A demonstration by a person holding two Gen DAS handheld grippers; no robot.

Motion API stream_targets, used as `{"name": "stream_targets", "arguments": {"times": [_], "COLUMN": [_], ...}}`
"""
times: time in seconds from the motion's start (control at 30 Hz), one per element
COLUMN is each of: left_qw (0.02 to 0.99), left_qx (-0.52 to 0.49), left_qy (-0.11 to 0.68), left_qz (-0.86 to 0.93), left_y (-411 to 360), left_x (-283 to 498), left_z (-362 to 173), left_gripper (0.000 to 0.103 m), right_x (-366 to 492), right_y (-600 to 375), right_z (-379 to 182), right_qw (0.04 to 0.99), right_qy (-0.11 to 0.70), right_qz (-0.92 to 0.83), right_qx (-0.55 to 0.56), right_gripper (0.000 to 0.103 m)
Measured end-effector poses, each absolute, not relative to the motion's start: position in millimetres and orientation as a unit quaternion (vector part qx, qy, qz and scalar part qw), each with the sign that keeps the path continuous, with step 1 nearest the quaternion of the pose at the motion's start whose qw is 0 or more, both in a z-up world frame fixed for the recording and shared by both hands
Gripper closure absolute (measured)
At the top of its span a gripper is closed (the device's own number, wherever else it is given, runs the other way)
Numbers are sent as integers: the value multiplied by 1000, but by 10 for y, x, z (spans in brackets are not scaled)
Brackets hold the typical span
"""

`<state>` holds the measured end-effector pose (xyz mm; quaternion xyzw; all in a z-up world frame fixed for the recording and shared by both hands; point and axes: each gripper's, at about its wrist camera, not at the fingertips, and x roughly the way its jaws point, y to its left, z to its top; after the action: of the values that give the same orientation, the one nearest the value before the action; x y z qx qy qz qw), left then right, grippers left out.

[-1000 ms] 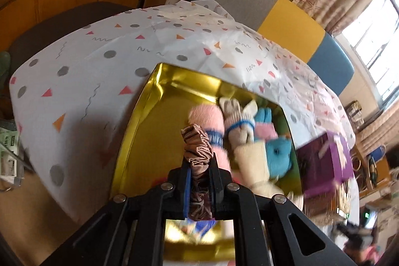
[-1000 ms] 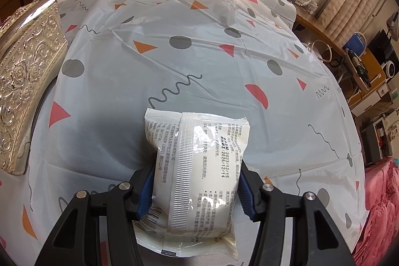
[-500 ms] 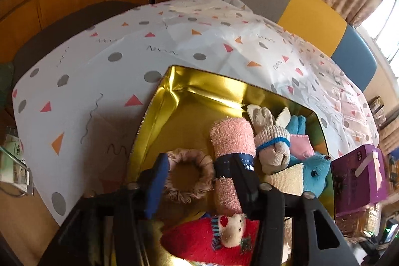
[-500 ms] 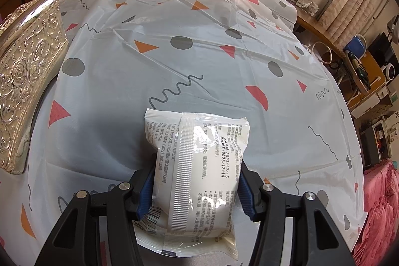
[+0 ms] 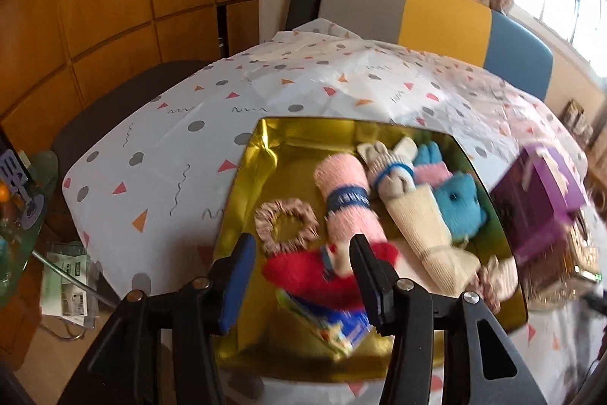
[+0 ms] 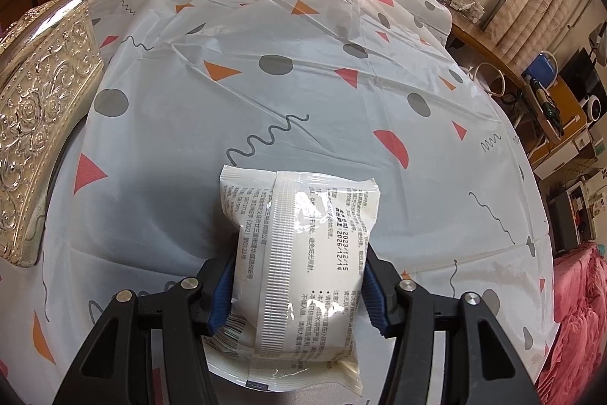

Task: Organize soft objects
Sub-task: 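Carry the white packet with the right gripper into the tray and release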

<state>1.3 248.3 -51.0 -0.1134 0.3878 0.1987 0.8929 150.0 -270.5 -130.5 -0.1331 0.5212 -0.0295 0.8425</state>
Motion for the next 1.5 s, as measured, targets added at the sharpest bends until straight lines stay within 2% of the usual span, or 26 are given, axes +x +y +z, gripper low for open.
{"name": "stream_targets", "arguments": {"times": [0.07,0.13,0.33,0.73,1.5], "left_qw": [897,902,911,910,921], "left_qx": [-100,-84,-58,-41,-80], "left_qy": [386,382,374,389,361], "left_qz": [191,185,164,135,121], "left_y": [2357,2241,1959,1689,1956], "left_x": [-9,-15,-70,-93,-337], "left_z": [-483,-457,-438,-511,-408], "left_gripper": [49,38,31,30,30], "right_x": [1507,1516,1550,1593,1789], "right_y": [-2723,-2741,-2761,-2855,-2817], "right_z": [-1306,-1310,-1319,-1319,-1293], "right_qw": [842,844,848,848,822], "right_qy": [523,523,519,526,560], "right_qz": [-30,-30,-35,-36,-99], "right_qx": [-124,-117,-102,-56,19], "right_gripper": [46,46,46,46,48]}}
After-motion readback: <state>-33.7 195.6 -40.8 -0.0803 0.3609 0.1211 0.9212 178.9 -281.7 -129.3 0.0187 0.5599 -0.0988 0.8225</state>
